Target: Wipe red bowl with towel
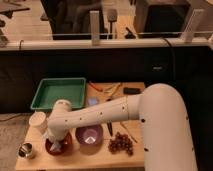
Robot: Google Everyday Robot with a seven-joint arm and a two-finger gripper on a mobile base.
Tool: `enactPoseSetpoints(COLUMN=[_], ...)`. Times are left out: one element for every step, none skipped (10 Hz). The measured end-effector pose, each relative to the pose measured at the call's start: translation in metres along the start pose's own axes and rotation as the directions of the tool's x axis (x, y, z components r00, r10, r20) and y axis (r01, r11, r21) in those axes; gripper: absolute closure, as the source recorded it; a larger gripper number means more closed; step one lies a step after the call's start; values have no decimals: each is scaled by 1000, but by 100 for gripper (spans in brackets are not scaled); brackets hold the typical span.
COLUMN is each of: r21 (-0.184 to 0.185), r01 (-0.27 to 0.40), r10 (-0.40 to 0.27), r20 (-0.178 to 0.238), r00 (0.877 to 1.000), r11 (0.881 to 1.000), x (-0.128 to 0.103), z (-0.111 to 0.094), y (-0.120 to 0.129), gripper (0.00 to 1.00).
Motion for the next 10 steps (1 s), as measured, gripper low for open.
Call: enactPoseSetpoints(r21=[9, 13, 14, 12, 8, 0, -14, -25, -42, -72], r01=[8, 15, 19, 20, 16, 4, -8, -15, -22, -32], r10=[-9, -15, -20, -20, -16, -4, 9, 17, 26, 38], r20=[11, 23, 50, 59, 69, 79, 85, 87, 86, 83], r00=[1000, 1000, 999, 998, 997, 997, 996, 996, 996, 996], r11=[1000, 1000, 1000, 1000, 1000, 1000, 1000, 1000, 999, 997], x=[-3, -7, -18, -23, -29, -35, -39, -42, -42, -42], z=[0, 0, 0, -1, -3, -5, -8, -10, -13, -15], y=[-3, -5, -8, -7, -5, 1, 6, 10, 13, 20], gripper=[100, 100, 100, 100, 100, 100, 100, 100, 100, 100])
